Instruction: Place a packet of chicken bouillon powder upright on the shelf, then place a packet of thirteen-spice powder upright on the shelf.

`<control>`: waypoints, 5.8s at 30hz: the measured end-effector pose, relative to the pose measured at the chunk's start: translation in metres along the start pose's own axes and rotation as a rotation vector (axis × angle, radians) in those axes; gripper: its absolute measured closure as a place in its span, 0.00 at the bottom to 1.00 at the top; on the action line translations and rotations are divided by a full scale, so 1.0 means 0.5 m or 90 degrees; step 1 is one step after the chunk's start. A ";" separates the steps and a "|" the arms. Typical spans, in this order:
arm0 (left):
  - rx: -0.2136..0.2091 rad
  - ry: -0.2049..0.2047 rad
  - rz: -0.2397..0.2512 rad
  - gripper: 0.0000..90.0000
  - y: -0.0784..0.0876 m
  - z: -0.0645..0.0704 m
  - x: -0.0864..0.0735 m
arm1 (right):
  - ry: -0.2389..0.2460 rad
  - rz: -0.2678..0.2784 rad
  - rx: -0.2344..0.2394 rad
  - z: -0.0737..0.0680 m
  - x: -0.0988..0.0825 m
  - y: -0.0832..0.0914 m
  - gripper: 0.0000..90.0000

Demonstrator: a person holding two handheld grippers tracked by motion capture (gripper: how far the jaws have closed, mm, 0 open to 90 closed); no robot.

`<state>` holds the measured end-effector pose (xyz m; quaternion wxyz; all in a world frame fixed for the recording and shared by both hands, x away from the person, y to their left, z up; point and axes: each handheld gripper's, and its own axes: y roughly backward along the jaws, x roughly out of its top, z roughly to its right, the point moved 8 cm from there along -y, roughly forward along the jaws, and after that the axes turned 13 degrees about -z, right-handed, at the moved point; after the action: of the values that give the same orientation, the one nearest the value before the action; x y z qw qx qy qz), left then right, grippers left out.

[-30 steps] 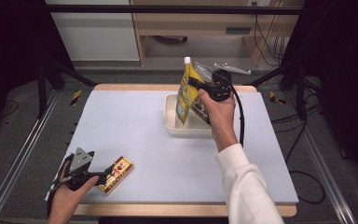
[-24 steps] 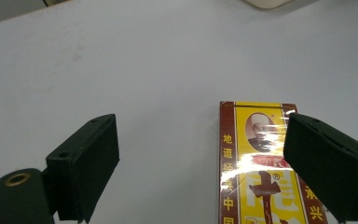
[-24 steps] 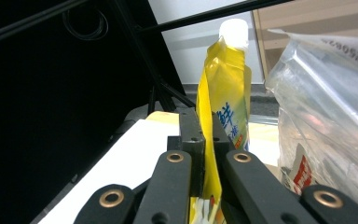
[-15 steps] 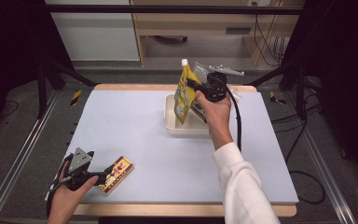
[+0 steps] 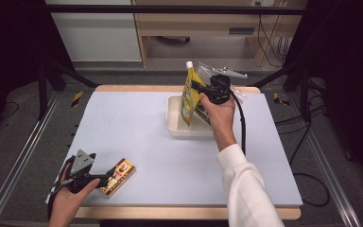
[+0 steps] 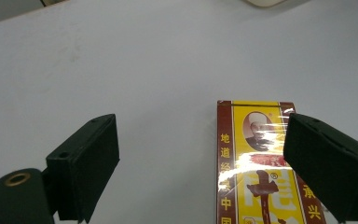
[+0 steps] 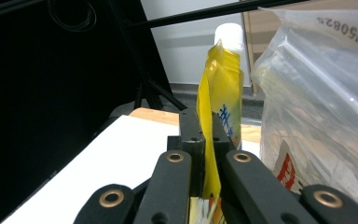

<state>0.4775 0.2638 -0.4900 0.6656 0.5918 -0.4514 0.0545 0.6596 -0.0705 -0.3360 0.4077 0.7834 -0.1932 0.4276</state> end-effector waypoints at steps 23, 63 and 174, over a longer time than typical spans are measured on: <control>0.005 -0.015 -0.006 0.11 0.000 0.002 -0.001 | 0.035 0.015 -0.015 0.011 -0.030 -0.026 1.00; 0.008 -0.027 -0.008 0.11 0.001 0.005 0.001 | 0.021 -0.010 -0.002 0.006 -0.085 -0.051 1.00; -0.044 -0.105 -0.363 0.10 -0.009 0.059 0.056 | 0.193 -0.156 -0.190 0.045 -0.416 0.140 0.15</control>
<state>0.4810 0.2247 -0.4778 0.6351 0.6741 -0.3210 -0.1980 0.5092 -0.1395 -0.4819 0.5919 0.6589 -0.0945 0.4545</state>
